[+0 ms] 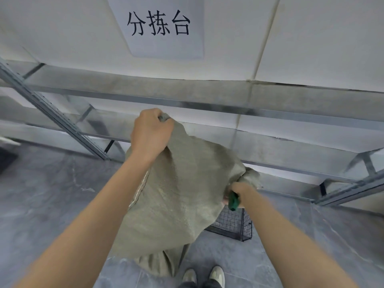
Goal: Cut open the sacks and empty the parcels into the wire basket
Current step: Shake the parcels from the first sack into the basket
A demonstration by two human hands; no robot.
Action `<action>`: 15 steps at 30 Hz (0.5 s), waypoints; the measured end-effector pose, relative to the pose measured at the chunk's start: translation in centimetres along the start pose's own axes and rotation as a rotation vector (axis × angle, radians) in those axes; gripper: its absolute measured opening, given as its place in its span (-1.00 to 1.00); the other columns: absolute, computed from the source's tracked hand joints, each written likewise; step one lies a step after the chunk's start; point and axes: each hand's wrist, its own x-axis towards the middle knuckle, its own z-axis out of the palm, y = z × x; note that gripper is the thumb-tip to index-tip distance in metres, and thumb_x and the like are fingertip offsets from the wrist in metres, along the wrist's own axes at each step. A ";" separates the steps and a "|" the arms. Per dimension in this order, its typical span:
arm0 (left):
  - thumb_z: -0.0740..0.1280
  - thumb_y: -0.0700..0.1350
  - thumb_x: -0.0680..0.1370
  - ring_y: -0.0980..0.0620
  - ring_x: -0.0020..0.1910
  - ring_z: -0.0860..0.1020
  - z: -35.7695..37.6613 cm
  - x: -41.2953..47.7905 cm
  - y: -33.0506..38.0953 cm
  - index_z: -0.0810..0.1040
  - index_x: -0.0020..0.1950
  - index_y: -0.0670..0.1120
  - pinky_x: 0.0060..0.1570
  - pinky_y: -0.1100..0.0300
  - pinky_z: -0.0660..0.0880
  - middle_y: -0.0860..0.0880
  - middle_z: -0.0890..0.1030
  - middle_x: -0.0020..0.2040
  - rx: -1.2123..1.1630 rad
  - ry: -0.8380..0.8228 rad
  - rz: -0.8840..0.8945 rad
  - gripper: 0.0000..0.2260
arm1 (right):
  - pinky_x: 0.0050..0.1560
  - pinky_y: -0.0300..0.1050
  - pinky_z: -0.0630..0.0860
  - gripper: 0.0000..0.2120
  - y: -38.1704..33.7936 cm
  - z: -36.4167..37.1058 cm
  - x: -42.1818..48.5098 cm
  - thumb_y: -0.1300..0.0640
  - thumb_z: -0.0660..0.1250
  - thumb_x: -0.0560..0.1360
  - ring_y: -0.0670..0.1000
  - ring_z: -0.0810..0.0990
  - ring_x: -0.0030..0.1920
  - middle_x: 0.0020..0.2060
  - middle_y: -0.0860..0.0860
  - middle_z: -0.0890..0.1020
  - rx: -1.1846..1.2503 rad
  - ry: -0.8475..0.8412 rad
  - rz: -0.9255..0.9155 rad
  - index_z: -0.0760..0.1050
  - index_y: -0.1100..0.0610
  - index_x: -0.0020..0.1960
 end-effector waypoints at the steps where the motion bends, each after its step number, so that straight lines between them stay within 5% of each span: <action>1: 0.23 -0.23 0.45 0.01 -0.41 0.17 0.4 0.1 -0.2 0.14 -0.40 -0.05 -0.40 0.15 0.08 0.02 0.19 -0.45 0.011 -0.009 -0.008 -0.68 | -0.57 0.03 0.57 -0.88 -0.1 0.3 0.0 0.36 0.09 0.61 0.15 0.59 -0.25 -0.13 0.21 0.56 0.005 -0.017 0.004 0.39 0.28 -0.03; 5: 0.22 -0.21 0.46 0.00 -0.40 0.22 2.0 0.8 -1.5 0.20 -0.40 -0.06 -0.37 0.16 0.14 0.01 0.26 -0.43 0.005 -0.068 -0.056 -0.72 | -0.43 0.13 0.60 -0.80 0.1 1.1 0.5 0.39 0.03 0.60 0.20 0.58 0.01 -0.05 0.20 0.55 0.030 -0.071 0.018 0.41 0.29 0.07; 9: 0.23 -0.22 0.47 0.01 -0.40 0.23 2.6 1.9 -1.7 0.25 -0.37 -0.09 -0.38 0.17 0.16 0.00 0.29 -0.42 -0.007 -0.105 -0.046 -0.76 | -0.26 0.19 0.63 -0.73 0.6 1.1 1.2 0.40 -0.01 0.60 0.18 0.55 -0.17 -0.03 0.23 0.49 0.063 -0.096 0.080 0.31 0.34 0.26; 12: 0.21 -0.26 0.46 0.04 -0.39 0.16 2.3 2.6 -1.5 0.21 -0.34 -0.10 -0.40 0.16 0.09 -0.02 0.22 -0.39 -0.034 -0.071 -0.023 -0.77 | -0.48 -0.01 0.61 -0.70 0.9 1.0 1.5 0.41 0.04 0.59 0.23 0.68 -0.18 0.27 0.37 0.35 -0.088 -0.089 0.086 0.17 0.30 0.31; 15: 0.19 -0.28 0.44 0.02 -0.35 0.14 1.6 3.6 -1.4 0.16 -0.35 -0.08 -0.37 0.15 0.08 -0.04 0.20 -0.37 -0.043 -0.037 -0.004 -0.74 | -0.63 -0.23 0.41 -0.83 1.3 0.3 2.4 0.39 0.04 0.58 0.02 0.45 -0.62 -0.17 0.26 0.50 -0.261 -0.029 0.134 0.30 0.27 0.14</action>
